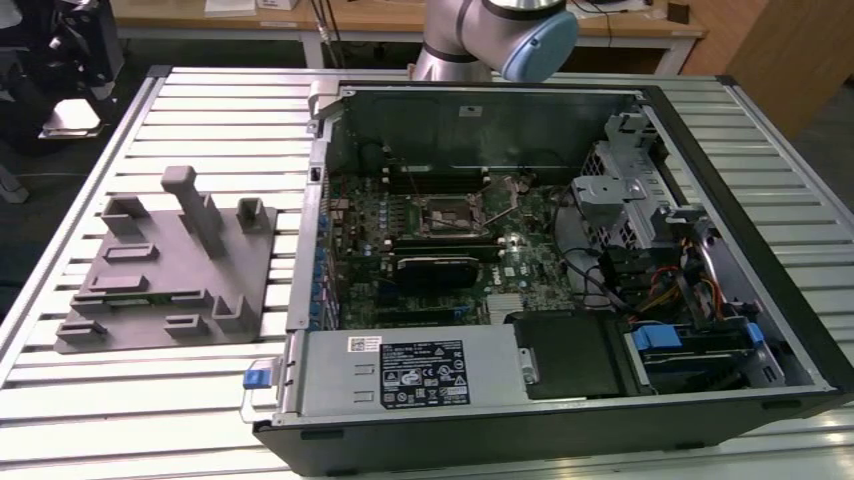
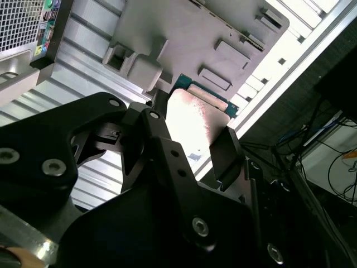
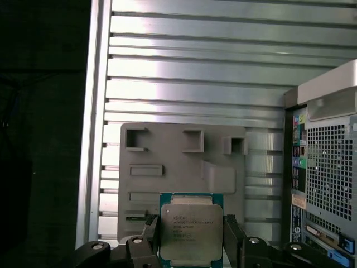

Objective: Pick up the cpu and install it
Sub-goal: 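Pick up the cpu and move it towards the insertion slot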

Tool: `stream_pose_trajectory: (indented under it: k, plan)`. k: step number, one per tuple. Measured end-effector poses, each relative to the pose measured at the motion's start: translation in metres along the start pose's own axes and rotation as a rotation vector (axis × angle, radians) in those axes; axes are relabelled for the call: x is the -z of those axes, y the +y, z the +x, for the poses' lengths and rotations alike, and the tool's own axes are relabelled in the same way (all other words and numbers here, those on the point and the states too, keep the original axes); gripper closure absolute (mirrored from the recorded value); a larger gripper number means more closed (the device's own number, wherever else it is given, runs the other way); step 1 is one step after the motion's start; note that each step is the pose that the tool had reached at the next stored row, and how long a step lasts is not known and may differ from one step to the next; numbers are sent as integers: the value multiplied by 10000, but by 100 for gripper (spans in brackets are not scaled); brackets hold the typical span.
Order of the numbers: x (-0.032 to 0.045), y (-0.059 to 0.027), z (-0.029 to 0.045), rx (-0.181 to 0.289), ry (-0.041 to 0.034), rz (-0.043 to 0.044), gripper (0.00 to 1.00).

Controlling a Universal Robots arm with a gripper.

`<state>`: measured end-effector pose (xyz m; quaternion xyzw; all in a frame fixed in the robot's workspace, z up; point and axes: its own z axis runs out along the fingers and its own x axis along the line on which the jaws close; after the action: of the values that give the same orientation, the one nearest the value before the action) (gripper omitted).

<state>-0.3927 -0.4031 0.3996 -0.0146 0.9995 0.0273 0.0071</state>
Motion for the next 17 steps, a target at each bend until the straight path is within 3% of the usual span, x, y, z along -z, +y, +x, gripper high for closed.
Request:
stream_pose_trajectory:
  k: [17]
  plan:
    - [-3,-5,-164,0,0,0,45]
